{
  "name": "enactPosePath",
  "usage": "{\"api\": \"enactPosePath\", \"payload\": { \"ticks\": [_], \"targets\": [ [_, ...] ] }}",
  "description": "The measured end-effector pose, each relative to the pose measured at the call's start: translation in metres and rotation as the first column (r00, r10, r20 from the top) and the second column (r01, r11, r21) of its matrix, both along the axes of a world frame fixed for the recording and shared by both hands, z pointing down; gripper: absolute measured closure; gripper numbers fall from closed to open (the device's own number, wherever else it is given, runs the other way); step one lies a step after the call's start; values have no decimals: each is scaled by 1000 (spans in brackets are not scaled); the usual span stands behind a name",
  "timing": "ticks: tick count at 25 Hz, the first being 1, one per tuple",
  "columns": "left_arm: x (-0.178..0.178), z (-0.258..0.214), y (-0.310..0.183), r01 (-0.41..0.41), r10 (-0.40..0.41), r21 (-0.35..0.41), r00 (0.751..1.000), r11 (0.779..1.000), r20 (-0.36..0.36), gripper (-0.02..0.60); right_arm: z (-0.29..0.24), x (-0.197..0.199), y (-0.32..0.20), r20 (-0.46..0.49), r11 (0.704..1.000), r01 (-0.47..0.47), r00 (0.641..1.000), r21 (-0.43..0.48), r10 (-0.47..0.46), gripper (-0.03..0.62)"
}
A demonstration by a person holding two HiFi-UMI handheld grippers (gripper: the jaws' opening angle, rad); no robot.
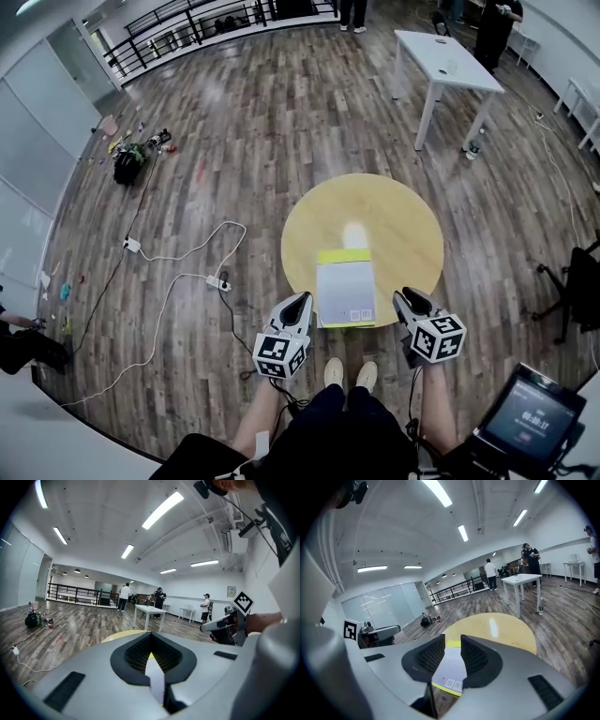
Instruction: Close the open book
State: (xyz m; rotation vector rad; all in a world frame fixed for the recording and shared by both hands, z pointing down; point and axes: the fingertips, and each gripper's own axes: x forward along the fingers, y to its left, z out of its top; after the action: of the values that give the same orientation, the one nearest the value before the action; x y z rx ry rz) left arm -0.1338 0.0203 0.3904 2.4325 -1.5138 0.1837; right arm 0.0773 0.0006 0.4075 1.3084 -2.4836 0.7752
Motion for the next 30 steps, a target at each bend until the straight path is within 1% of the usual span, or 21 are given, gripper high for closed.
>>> {"api": "enactPosePath", "payload": {
  "ticks": [6,13,16,20,30],
  "targets": [
    [29,-28,-11,-43,43,54,999,998,4,583,-46,39,-2,9,991,-75,997,107,74,505],
    [60,-68,-21,-81,81,135,997,988,2,583,-92,71,2,23,967,-128,992,221,126,505],
    [76,-84,-24,-103,104,171,995,980,8,583,-109,81,5,32,955,-137,991,262,133,505],
    [91,-99,-24,-121,121,204,993,971,12,583,-123,91,9,31,946,-140,990,294,137,508],
    [108,-114,-20,-142,142,234,990,962,16,583,-145,94,21,14,930,-111,993,350,113,508]
  ]
}}
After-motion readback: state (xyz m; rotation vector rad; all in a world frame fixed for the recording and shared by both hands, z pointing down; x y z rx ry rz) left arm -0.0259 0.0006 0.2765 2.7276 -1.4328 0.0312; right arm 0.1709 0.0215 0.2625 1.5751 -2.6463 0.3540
